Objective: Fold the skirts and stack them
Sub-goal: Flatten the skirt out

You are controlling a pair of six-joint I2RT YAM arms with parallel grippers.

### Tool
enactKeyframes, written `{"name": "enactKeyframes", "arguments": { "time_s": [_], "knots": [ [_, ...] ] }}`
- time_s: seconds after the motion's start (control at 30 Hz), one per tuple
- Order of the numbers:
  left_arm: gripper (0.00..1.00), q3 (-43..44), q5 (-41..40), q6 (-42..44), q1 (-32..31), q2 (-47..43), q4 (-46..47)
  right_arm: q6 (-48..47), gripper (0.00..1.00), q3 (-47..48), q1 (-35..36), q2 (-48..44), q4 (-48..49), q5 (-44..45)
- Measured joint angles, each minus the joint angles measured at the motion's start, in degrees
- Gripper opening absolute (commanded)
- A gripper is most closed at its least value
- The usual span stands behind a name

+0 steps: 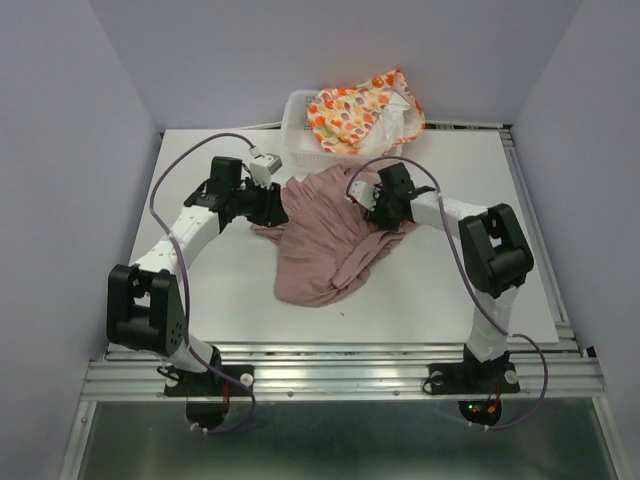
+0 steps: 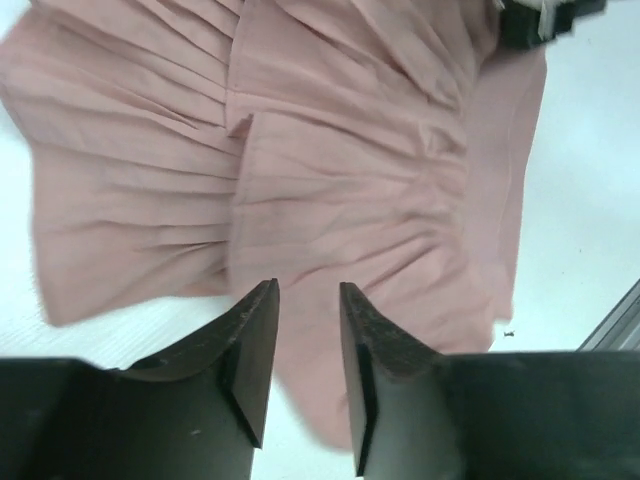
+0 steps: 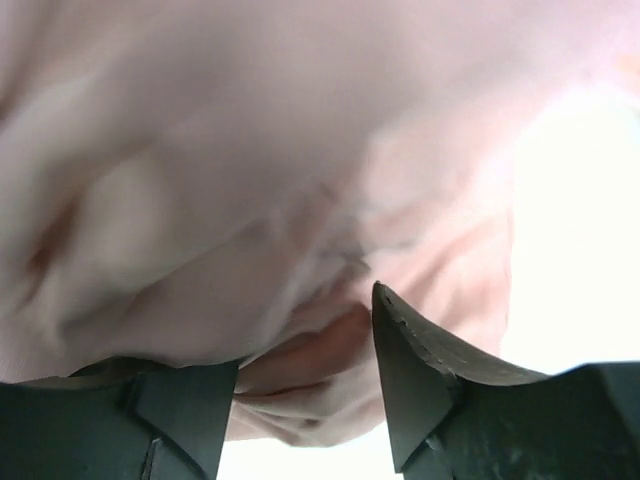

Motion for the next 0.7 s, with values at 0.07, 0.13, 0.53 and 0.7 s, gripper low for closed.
{"name": "enactKeyframes", "arguments": {
  "time_s": [0.07,0.13,0.53,0.7],
  "knots": [
    [0.54,0.0,-0.8,-0.4,0.0,-0.7,0.3,-2.2,0.70,3.9,-1.7,2.8,0.3,1.1],
    [0.57,0.0,-1.7,-1.4,0.3,-0.8,0.5,-3.5,0.75,4.9,-2.6,3.2,-0.3,1.3],
    [0.60,2.3,-2.5,26.3,1.5,0.0,-0.4,2.8,0.79,5.7,1.7,-16.1,-17.8,-9.7],
    [0.59,0.8,-2.7,52.6,1.5,0.2,-4.2,9.5,0.75,1.2,14.3,-24.7,-19.2,-13.1]
  ]
}}
